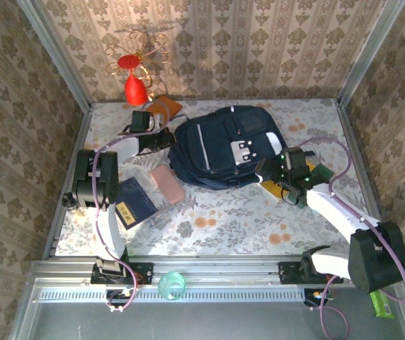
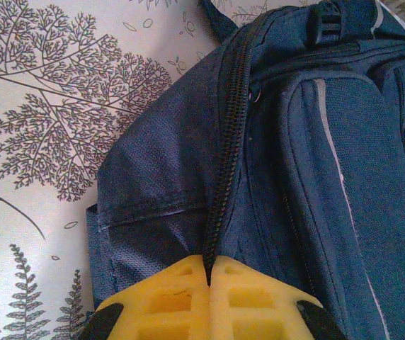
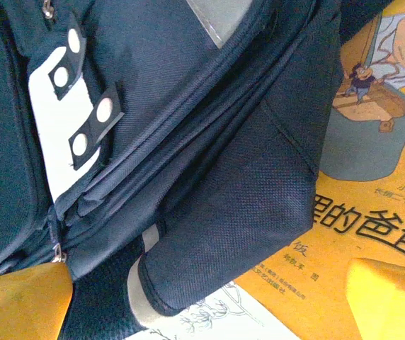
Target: Pack books, pencil case, and school supplies into a backpack
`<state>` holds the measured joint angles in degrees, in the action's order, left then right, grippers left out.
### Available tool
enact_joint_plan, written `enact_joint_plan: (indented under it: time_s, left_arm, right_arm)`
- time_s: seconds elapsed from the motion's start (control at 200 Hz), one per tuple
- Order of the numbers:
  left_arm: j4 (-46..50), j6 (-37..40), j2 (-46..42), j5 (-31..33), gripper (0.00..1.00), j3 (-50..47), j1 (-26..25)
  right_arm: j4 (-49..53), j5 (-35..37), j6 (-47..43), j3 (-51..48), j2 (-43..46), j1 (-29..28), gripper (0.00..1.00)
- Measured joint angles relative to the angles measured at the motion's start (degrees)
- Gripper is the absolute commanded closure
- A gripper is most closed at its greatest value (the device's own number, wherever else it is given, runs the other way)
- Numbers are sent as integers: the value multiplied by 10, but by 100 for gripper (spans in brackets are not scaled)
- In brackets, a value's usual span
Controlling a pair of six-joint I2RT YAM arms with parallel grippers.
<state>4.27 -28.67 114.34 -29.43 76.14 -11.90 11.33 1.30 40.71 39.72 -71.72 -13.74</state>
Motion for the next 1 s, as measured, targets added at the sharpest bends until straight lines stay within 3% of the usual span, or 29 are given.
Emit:
enact_joint_plan:
  time_s: [0.08,0.185,0.28,0.33,0.41,0.575,0.745,0.86,1.0]
  left_arm:
    - [-4,0,0,0,100,-3,0]
    - [-6,0,0,-2,97,-4,0]
    - [-6,0,0,-3,81,-4,0]
    - [-7,-2,-1,-4,72,-4,0]
    - [-9,-1,-9,-4,66,-8,2]
    - [-21,-7,-110,16,43,-85,17]
    - [-64,-31,-309,56,34,-244,25]
    - [-60,-32,-429,92,31,-316,-38]
    - [-60,-21,-528,130,31,-363,-171]
  right_arm:
    - [-30,-13,17,0,-37,2,12]
    - [-65,-33,42,0,-84,3,30]
    - [-84,-43,66,1,-106,4,56]
    - [-93,-47,86,0,-107,5,64]
    - [-114,-52,109,-3,-101,6,76]
    - [-168,-64,196,-50,-27,2,81]
    - [-190,-46,268,-57,59,-32,84]
    - [-200,-16,290,-47,92,-62,86]
    - [-222,14,316,-35,90,-87,89]
